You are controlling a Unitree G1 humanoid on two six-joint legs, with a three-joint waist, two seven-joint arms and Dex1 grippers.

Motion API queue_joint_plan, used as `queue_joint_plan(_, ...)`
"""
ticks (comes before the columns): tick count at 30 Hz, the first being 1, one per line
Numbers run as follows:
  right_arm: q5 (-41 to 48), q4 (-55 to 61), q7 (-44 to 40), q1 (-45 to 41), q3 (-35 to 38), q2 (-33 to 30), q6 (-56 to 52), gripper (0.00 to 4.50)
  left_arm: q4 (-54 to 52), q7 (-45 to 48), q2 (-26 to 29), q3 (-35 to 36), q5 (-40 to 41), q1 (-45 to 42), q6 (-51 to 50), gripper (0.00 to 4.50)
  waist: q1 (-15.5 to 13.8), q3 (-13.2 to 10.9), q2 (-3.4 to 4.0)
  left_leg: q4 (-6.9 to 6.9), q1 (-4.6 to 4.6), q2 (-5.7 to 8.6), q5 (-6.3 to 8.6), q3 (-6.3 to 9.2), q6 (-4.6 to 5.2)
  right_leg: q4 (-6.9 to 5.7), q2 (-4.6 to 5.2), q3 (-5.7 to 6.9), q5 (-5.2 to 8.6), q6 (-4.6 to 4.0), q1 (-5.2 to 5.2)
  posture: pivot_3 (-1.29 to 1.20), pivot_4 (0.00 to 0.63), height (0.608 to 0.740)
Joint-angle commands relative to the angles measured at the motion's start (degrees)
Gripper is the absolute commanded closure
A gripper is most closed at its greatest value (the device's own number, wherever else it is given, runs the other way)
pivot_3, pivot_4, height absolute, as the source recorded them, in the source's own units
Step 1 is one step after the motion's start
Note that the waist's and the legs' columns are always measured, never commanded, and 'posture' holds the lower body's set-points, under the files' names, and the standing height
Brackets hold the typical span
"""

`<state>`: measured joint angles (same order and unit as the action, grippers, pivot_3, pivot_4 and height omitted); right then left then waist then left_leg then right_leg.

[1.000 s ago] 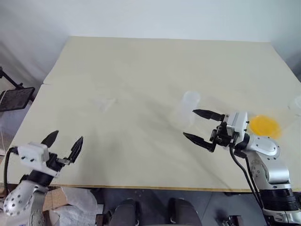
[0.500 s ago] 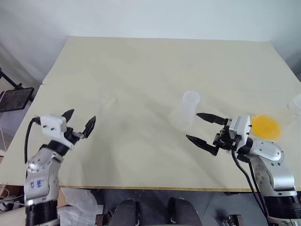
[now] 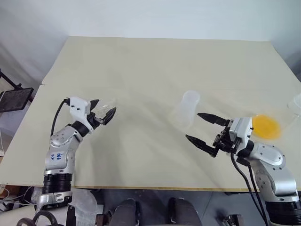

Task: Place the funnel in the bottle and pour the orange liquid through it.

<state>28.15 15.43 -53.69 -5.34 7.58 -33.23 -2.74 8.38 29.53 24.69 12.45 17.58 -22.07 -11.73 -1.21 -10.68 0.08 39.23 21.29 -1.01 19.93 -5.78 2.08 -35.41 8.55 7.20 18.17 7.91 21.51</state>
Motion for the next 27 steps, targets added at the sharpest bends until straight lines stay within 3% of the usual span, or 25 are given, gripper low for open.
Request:
queue_joint_plan(1,0.8,3.2,1.2,1.3,1.1,0.3,0.1,0.0,-0.5,-2.1,-0.8,-0.2,-1.5,-0.5,2.1,0.04,-0.1,0.0,0.0,0.0,0.0,0.0,0.0,0.0,0.0,0.0,0.01,-0.01,0.0,0.0,0.0,0.0,0.15,0.74)
queue_joint_plan(14,1.5,4.6,2.5,4.0,2.1,-0.3,0.0,0.0,-15.6,-10.7,-6.4,-1.5,-2.2,9.8,-1.3,0.04,-0.2,0.0,-0.01,0.0,0.0,-0.01,0.0,0.01,0.0,0.01,0.03,-0.05,-0.01,0.01,-0.01,0.0,0.15,0.74)
queue_joint_plan(27,1.6,4.3,2.3,3.6,2.3,-0.6,-0.9,0.0,2.1,-10.4,-6.1,-2.6,-5.6,-3.2,3.0,0.04,-0.2,0.0,-0.01,0.01,0.0,0.05,-0.01,0.0,0.01,0.01,0.02,-0.01,-0.01,0.01,-0.02,0.0,0.15,0.74)
